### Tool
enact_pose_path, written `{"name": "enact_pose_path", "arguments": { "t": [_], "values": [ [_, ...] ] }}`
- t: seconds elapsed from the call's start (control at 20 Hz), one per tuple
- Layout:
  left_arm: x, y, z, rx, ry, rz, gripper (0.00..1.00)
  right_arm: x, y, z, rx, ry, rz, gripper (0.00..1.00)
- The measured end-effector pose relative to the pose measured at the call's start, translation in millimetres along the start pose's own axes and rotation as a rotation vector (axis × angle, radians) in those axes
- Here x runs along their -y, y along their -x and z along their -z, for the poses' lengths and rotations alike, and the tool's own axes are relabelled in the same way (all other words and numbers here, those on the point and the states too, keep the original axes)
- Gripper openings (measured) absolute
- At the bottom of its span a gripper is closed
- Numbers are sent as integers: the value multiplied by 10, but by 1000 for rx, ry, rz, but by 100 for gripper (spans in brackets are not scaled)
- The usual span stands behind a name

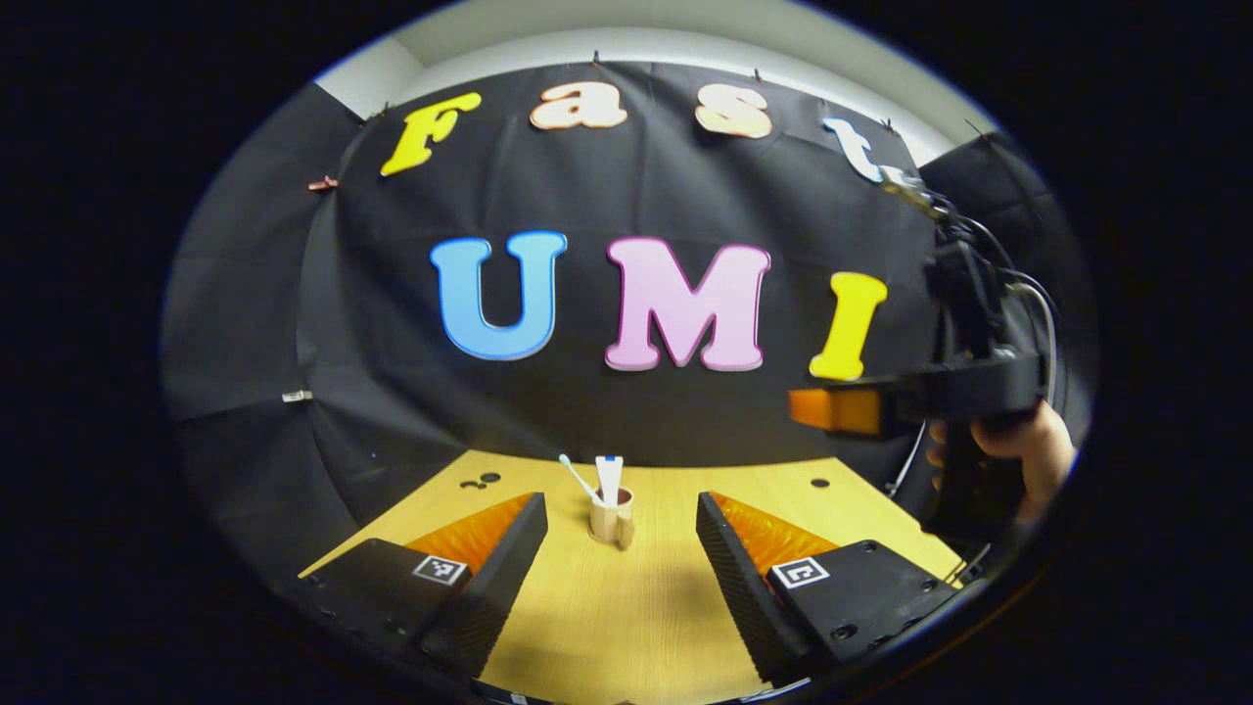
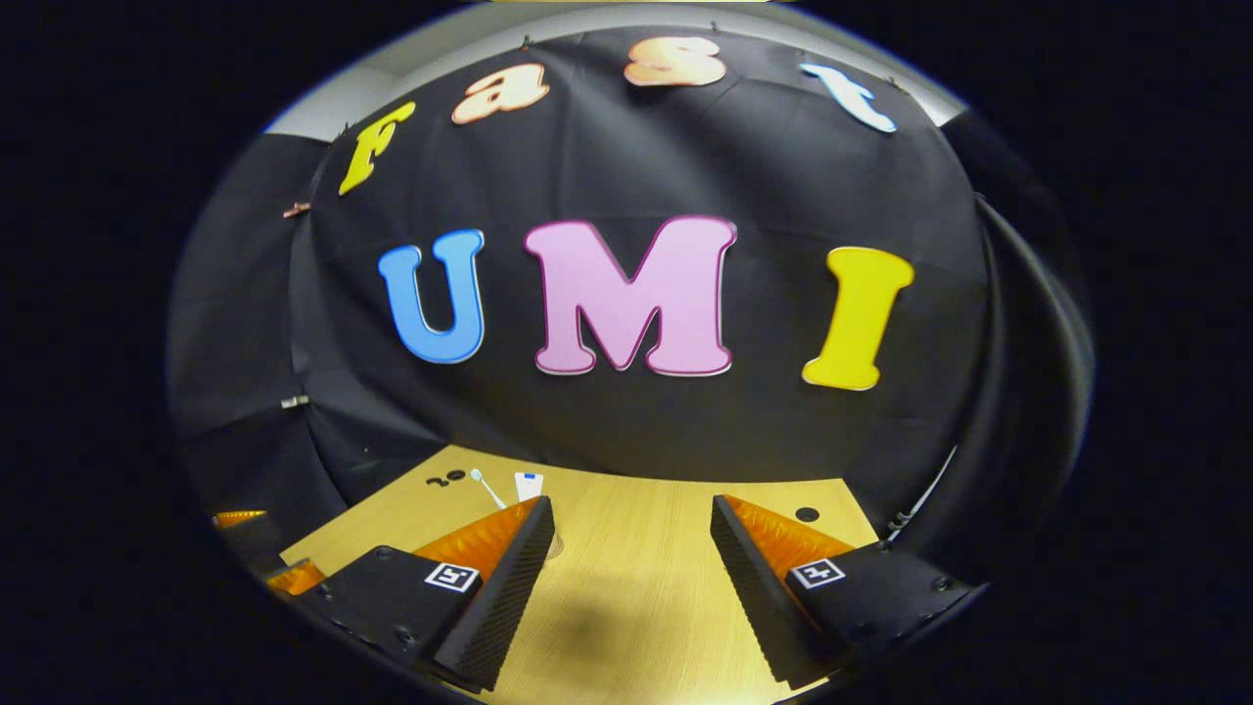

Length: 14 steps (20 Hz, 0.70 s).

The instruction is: Put the toothbrush and toothpaste on the desktop into the cup, then pick up the cup and place it on the coaster on the desktop.

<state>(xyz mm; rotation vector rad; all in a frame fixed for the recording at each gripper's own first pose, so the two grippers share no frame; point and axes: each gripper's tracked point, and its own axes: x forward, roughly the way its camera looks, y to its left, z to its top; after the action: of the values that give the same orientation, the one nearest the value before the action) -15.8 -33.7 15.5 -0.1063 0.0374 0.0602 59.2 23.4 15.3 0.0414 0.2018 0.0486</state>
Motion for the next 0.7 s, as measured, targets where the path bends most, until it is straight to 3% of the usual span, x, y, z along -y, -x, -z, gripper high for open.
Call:
{"name": "enact_pose_path", "arguments": {
  "t": [0.35,0.7],
  "values": [
    [155,569,65,77,16,22,97,117,1149,660,-36,-70,80,99],
    [216,827,84,71,-7,63,97,-81,1444,933,-77,-78,43,99]
  ]
}}
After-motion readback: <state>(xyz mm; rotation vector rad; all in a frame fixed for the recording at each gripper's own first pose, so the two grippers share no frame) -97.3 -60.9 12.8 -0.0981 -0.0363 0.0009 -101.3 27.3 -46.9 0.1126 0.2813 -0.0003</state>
